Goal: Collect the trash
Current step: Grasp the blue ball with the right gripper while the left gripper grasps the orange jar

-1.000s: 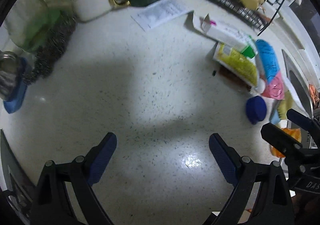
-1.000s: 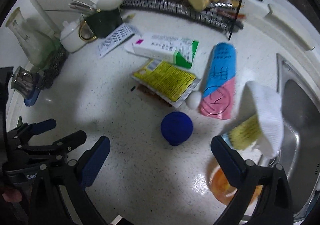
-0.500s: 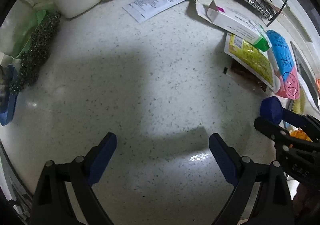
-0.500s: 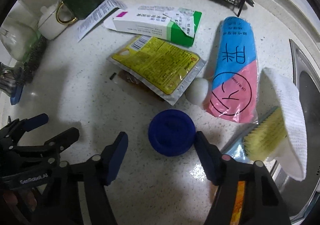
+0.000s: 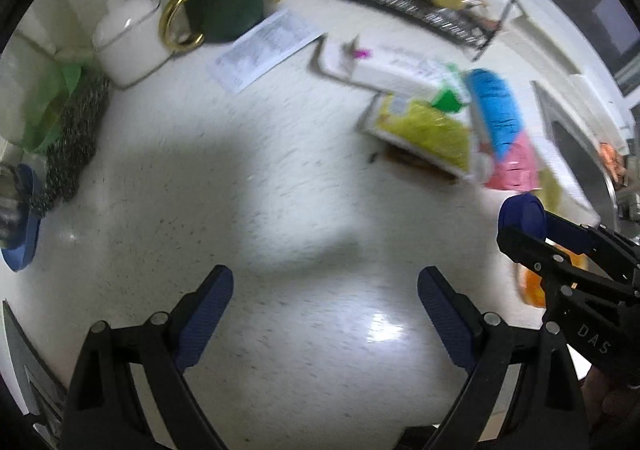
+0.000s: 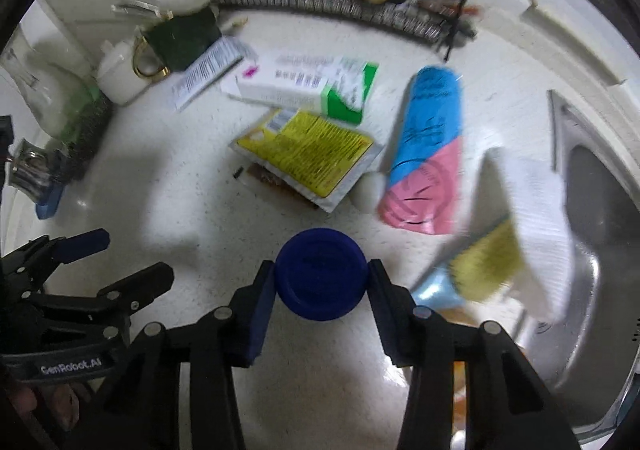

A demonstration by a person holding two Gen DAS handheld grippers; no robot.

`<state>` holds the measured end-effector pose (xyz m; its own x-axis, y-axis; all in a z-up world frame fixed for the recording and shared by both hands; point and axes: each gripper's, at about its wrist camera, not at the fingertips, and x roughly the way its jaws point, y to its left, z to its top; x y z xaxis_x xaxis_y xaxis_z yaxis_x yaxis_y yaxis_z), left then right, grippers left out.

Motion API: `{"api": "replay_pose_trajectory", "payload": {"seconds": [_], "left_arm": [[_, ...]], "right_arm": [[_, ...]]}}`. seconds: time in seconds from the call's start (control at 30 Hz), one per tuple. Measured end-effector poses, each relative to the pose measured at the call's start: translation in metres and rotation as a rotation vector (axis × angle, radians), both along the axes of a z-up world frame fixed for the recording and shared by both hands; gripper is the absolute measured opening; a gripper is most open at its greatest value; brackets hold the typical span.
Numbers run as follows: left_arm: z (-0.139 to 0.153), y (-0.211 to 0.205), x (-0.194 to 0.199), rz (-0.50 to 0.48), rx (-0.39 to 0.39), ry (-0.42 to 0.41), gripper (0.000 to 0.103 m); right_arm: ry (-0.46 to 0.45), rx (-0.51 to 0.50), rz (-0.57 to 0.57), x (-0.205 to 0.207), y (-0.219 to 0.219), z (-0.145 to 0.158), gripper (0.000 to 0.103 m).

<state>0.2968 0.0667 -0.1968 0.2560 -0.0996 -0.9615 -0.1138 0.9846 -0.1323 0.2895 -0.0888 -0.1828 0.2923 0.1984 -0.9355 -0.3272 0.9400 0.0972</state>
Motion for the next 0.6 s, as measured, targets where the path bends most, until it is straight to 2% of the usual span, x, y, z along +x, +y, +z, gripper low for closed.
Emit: {"api": "replay_pose_trajectory", "payload": {"seconds": [0.13,0.3,0.6], "left_arm": [[0.026,-0.019,-0.007,-0.047,-0.002,-0.065,0.092],[0.051,-0.061,-0.014,-0.139,-0.053,-0.113,0.092],[0.060,-0.135,-0.020,-0.307,-0.087,-0.120,0.092]], "right_arm": [[-0.058,0.014,-0.041,-0.015,-0.022,0.028,0.043],[-0.116,0.011,-0.104,-0.044,-0.049,0.051,0.043],[-0.155,-0.020,-0.263,-0.074,-0.109,0.067,0.043]]}}
